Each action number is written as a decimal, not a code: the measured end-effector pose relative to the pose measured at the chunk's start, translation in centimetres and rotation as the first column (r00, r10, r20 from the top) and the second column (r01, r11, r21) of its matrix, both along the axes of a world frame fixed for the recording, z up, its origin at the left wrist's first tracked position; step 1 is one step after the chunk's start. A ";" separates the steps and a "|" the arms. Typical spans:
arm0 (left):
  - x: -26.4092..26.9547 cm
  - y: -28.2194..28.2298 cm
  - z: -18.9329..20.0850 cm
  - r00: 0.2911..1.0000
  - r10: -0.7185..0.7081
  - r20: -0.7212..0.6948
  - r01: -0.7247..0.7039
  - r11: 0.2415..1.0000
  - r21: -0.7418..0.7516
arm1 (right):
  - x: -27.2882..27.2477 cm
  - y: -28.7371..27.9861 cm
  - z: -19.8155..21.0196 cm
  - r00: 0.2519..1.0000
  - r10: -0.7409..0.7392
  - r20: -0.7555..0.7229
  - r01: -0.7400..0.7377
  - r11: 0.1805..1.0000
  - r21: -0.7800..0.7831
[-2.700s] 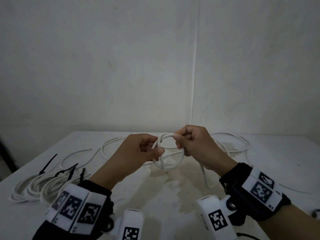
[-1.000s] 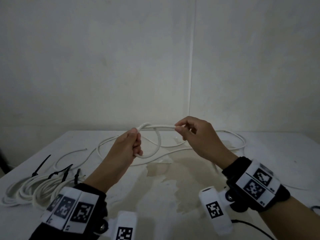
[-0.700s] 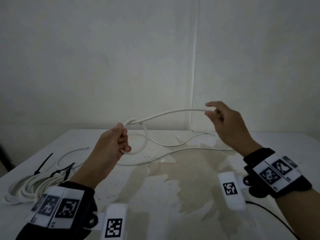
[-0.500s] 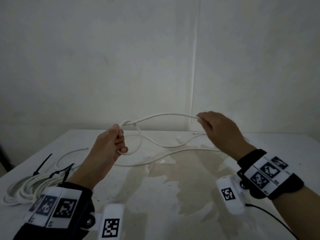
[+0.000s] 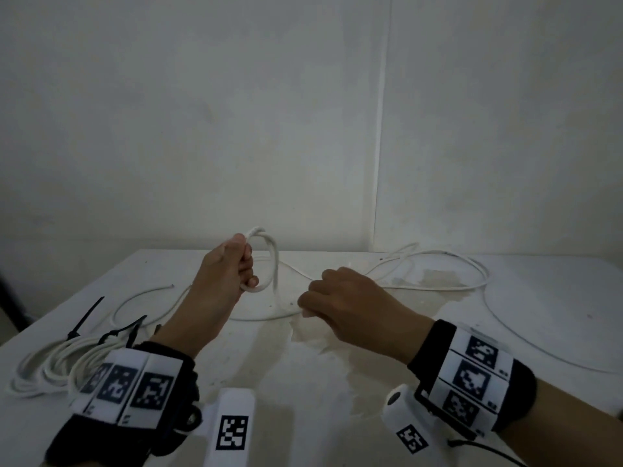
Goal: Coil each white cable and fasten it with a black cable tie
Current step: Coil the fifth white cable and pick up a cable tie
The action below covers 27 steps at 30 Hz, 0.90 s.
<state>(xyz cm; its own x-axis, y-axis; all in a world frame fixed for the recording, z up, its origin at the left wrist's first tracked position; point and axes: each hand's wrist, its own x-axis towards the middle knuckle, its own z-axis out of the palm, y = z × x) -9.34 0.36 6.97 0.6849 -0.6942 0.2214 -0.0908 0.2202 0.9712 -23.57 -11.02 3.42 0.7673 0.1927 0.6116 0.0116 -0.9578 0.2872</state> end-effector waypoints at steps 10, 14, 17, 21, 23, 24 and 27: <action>-3.3 -0.1 -1.3 0.929 -0.143 0.343 0.087 0.981 0.172 | 0.8 1.9 2.0 0.979 0.156 0.130 -0.185 0.949 0.254; -4.2 0.2 -0.7 0.926 -0.250 0.283 0.172 0.947 0.273 | 0.1 1.7 3.0 0.997 0.065 0.045 -0.079 0.821 0.565; -4.6 0.2 -0.2 0.935 -0.348 0.067 0.324 0.916 0.237 | -0.3 1.2 3.4 0.999 0.027 0.041 -0.047 0.746 0.664; -4.7 0.3 -0.3 0.930 -0.363 -0.060 0.367 0.905 0.217 | -0.6 -0.5 3.4 0.983 0.014 0.182 -0.136 0.726 0.675; -4.9 0.3 -0.4 0.928 -0.366 -0.065 0.371 0.903 0.216 | -0.7 -1.2 3.1 0.983 -0.009 0.182 -0.125 0.695 0.708; -5.0 0.2 -0.4 0.928 -0.368 -0.059 0.372 0.903 0.213 | -0.8 -1.3 3.0 0.986 -0.021 0.167 -0.109 0.679 0.726; -5.4 -0.3 -0.3 0.933 -0.359 0.029 0.344 0.911 0.226 | -1.1 -1.0 3.0 0.992 -0.046 0.120 -0.073 0.565 0.822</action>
<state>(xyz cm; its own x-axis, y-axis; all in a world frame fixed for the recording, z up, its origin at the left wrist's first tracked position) -14.76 0.09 6.62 0.3761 -0.9233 0.0781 -0.1132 0.0379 0.9929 -24.64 -12.07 6.44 0.6825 -0.4298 0.5912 0.0516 -0.7786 -0.6255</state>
